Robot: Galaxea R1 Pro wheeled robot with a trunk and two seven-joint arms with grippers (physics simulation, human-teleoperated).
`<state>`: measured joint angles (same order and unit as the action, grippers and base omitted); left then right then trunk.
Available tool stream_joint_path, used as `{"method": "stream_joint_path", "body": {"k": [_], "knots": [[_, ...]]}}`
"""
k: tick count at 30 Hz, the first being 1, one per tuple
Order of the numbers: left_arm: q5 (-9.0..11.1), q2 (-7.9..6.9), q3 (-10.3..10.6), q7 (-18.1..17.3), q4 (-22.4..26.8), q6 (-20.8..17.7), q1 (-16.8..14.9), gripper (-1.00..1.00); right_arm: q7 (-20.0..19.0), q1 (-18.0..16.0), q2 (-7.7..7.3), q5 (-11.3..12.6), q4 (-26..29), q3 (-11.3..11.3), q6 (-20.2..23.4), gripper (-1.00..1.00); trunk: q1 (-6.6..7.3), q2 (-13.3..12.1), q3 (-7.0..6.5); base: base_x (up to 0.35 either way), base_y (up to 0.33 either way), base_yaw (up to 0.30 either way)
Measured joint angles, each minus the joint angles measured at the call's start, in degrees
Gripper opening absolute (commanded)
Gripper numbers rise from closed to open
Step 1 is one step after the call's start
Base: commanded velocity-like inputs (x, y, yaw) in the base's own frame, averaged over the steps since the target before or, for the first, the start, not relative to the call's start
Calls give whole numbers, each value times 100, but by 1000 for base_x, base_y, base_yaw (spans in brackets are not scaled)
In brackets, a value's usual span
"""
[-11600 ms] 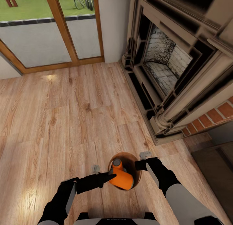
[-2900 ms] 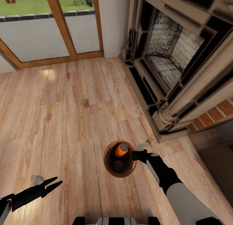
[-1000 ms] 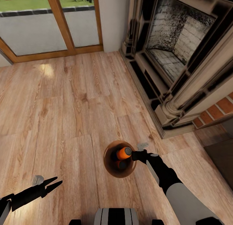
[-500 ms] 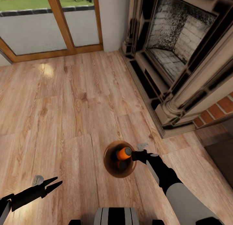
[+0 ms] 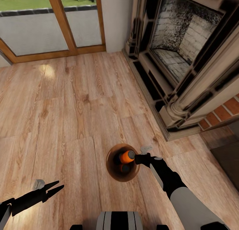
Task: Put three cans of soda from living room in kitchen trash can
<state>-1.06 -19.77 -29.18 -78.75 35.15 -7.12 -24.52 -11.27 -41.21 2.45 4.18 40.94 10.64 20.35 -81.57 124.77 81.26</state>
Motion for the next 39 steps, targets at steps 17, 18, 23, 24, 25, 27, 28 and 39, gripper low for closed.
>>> {"method": "stream_joint_path", "body": {"k": [17,18,23,24,25,27,28,39], "knots": [[2,-1,-43,0,-1,-1,2,100,-13,-5,0,-1,-15,12,8,-100,-31,202,90,0,0,0],[2,-1,-44,0,0,-1,2,100,-13,-5,0,-1,-15,12,8,-100,-31,202,90,0,0,0],[2,-1,-45,0,1,-1,2,100,-13,-5,0,-1,-15,12,8,-100,-31,202,90,0,0,0],[2,-1,-45,0,1,-1,2,100,-13,-5,0,-1,-15,12,8,-100,-31,202,90,0,0,0],[2,-1,-45,0,0,-1,2,100,-13,-5,0,-2,-15,12,8,-100,-31,202,90,0,0,0],[2,-1,-45,-4,0,-1,2,100,-13,-5,0,-2,-15,12,8,-100,-31,202,90,0,0,0],[2,-1,-45,-6,-1,-1,2,100,-13,-5,0,-2,-15,12,8,-100,-31,202,90,0,0,0],[2,-1,-45,-92,2,-1,2,100,-14,-5,0,-1,-12,12,43,-100,-39,323,143,0,0,0]]}}
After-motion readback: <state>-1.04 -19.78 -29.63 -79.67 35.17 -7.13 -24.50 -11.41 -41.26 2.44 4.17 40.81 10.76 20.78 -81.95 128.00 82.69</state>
